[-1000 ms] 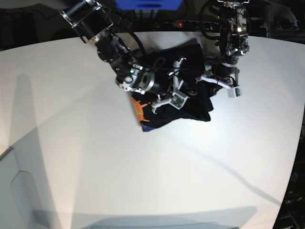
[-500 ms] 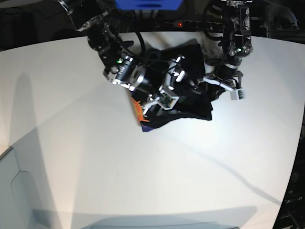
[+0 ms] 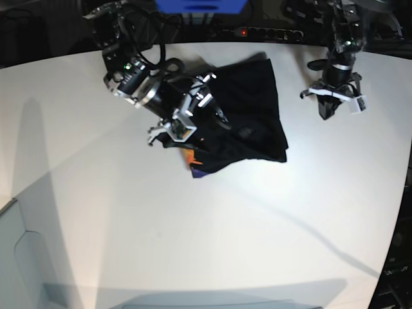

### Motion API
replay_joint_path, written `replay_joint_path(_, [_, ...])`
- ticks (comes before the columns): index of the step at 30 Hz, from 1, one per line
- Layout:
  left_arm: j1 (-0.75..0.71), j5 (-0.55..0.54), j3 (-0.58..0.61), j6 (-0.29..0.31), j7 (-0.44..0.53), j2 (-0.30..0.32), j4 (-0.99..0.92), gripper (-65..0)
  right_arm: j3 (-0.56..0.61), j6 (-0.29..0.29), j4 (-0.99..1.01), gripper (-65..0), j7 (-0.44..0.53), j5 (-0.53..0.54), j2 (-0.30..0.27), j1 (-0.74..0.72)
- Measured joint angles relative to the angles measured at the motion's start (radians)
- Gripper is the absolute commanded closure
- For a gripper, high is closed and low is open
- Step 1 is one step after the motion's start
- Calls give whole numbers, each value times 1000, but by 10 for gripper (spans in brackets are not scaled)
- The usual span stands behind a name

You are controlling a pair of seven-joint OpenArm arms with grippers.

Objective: Fold the T-shirt properly
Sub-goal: 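Release the shirt and pull the right gripper back from it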

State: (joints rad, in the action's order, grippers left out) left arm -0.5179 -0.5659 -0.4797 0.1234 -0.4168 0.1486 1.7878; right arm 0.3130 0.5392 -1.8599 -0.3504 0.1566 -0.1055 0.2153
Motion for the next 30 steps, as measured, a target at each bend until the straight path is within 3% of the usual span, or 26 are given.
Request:
replay_joint_path(4, [3,-1,-89,0,1,1,0,0,-91,-1,4,-419,-5,-3,-5,26])
replay_joint_path(7, [6,0,-135,0,1,0,-1,0,-95,10,3,-419,-2,-3,-10,40])
replay_joint_path(10, [12,0,-163,0,1,0,-2,0,-88,95,17,-419,-5,-3,-8,72])
replay_joint_path(12, [14,-3,-174,0,1,1,-2,0,-47,127,48,-419,-5,-7,-7,84])
replay_joint_path(17, [14,-2,-188,0,0,0,-2,0,96,129,64,-419,-1,-11,-18,102])
replay_joint_path(25, [14,-2,-188,0,-2,-2,-2,0,365,129,55,-419,-2,-11,-115,75])
replay_joint_path(30, [14,0,-188,0,-2,-2,-2,0,399,129,43,-419,1,-16,-138,58])
